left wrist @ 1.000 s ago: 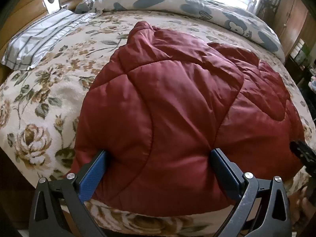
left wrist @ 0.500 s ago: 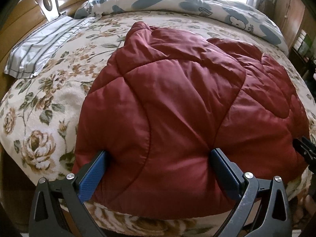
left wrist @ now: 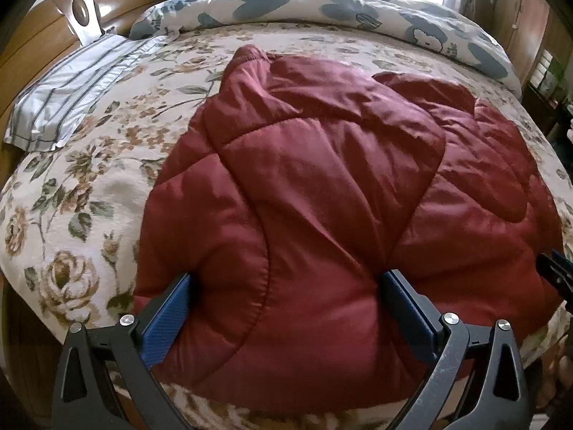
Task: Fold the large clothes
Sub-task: 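Withdraw both grippers from the folded jacket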
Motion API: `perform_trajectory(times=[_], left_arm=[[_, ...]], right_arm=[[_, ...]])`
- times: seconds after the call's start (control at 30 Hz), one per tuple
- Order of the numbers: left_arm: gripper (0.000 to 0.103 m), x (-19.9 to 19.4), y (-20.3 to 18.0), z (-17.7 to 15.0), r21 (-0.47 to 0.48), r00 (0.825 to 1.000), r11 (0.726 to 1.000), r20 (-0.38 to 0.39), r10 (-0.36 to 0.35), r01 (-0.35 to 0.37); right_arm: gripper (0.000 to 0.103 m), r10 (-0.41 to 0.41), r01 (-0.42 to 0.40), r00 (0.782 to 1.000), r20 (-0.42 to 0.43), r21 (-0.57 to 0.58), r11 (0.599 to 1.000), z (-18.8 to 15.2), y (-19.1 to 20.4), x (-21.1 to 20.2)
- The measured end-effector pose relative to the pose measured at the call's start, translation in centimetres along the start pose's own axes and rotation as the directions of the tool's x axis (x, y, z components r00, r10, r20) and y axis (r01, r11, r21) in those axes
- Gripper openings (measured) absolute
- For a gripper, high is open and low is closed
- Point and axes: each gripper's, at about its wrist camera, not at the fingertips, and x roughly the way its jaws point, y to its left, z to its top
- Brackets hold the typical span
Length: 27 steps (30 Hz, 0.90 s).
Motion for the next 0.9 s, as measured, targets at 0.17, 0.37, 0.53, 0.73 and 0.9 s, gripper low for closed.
perform_trajectory(times=[0.17,0.37,0.53,0.73,0.9], left_arm=[[0.102,-2.6,0.4,-0.8,-0.011,1.000,1.000,0.016,0.008,-0.007],[0.102,-4.8,-0.9,-3.8,0.036,1.000,0.999,0.010,0.027,-0.027],[0.102,-6.5,-2.8,-6.0,0.094,0.995,0.990,0.007,0.101,-0.101],[0.102,-8.6,-3.9,-7.9,0.122,0.990,0.982,0.019,0.142,-0.143],[0.102,-10.1,-3.8,-8.2,0.119,0.986,0.979,0.033,0.165,-0.167]], right_arm=[[0.099,0.007,-0.007,0.999,0.034,-0.008,1.000,-0.8,0.5,-2.6],[0.101,0.033,-0.032,0.999,0.033,-0.046,0.998,-1.9,1.4,-4.9],[0.101,0.062,-0.063,0.998,-0.019,-0.062,0.996,-3.6,2.1,-5.4],[0.101,0.058,-0.064,0.996,-0.067,-0.093,0.994,-6.2,3.4,-6.2],[0.101,0.060,-0.069,0.995,-0.076,-0.122,0.990,-6.8,4.6,-7.7]])
